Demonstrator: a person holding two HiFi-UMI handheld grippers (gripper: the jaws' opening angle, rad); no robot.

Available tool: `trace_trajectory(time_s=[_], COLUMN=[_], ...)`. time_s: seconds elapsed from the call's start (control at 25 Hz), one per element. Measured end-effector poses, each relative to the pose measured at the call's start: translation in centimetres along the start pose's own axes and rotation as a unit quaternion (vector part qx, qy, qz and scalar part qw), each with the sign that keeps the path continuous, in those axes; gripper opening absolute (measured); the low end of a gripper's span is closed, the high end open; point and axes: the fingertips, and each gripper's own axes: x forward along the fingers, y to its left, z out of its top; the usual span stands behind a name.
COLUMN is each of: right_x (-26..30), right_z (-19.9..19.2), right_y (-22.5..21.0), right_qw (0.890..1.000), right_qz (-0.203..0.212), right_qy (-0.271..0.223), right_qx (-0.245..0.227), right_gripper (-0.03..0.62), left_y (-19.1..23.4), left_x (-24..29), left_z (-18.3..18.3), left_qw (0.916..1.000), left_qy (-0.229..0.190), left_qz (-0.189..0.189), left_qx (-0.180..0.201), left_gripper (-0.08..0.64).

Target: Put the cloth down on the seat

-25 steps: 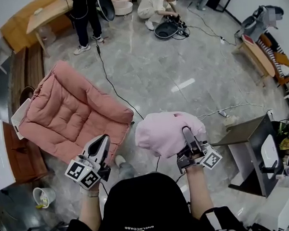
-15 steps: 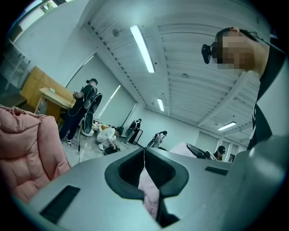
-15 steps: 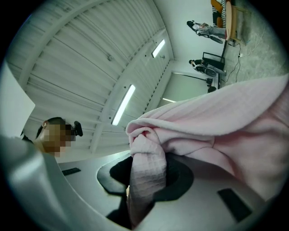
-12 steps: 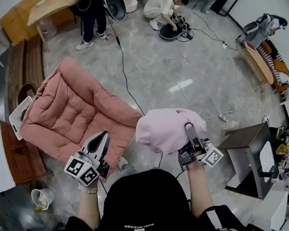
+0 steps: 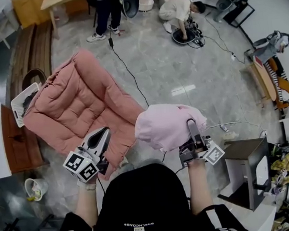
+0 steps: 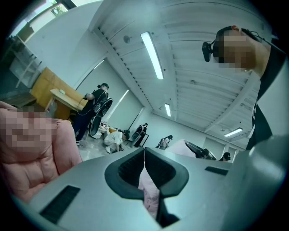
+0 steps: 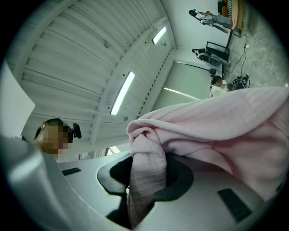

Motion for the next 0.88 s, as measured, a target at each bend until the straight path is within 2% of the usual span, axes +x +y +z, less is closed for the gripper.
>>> trace_trajectory(time_s=[0.52,0.88], right_x=[8.6,14.9], right_z=[-4.2,-8.4], right_y=[-2.4,-4.8], right_qw=[0.993,0.969], right_qz=[0.025,0.058], right_qy=[0.113,0.237], right_qx=[0.032,0.037], right_gripper=[0.120,0.120], left_y=[3.9,5.2], left_x=[-4.3,-5.2], left_z=[1.2,1.3], left_qw=[0.9946,0.9811], left_qy=[-0.037,-0.077], left_qz=[0.097,0.177], left_qx=[-0.011,-0.010], left_gripper=[0.018,0.018])
